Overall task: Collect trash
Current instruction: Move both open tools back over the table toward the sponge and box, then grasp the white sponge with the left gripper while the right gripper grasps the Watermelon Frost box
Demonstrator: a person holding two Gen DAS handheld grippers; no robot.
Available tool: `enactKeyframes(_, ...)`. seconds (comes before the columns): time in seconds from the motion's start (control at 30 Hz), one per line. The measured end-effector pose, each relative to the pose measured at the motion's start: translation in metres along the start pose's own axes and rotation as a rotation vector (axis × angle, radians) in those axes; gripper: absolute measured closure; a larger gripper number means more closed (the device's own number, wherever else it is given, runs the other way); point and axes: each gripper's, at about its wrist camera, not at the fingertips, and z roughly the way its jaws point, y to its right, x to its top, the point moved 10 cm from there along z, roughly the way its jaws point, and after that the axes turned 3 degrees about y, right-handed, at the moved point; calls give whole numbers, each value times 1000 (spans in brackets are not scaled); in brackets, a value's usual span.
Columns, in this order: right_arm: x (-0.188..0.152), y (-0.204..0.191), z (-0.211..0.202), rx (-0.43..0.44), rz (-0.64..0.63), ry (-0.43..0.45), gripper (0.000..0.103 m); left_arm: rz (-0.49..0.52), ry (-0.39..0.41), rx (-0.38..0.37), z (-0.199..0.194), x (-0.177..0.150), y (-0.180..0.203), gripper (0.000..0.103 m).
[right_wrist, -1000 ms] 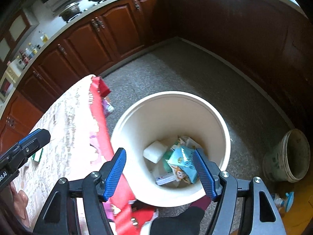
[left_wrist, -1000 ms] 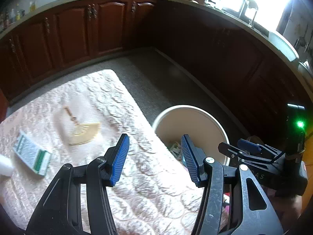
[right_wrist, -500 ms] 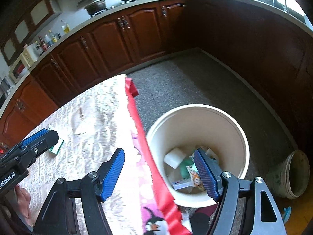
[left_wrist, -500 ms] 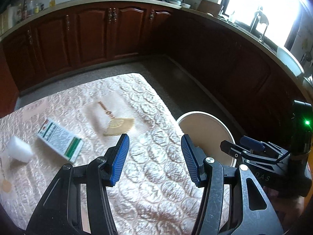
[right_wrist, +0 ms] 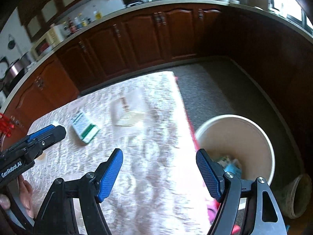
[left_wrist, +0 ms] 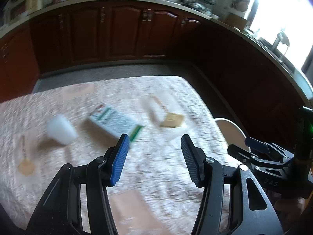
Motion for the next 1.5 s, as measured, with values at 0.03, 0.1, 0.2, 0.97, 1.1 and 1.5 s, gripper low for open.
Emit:
enactKeyframes(0.03,0,-8,2,9,-12,-4,28,-12,1,11,-2,0,-10,50)
enactKeyframes(0.1,-2,-25,6,29,-40,-13,28,-41,3,36,-6,0,-34,50)
enactKeyframes(0.2,-3,-46,15,53,-78,-28,27,-82,-12,73,-11,-3,-72,49)
enactKeyframes(0.97,19,-167,113,210,-319,-129,23,-58,-43,71,36,6,-167,41)
enactKeyframes(1.1,22,-176,133,214,-346,-153,22,-46,-69,73,51,8,-169,41)
enactKeyframes(1.5,17,-196,182,216,-425,-218,31,-76,-126,62,75,3,-174,63)
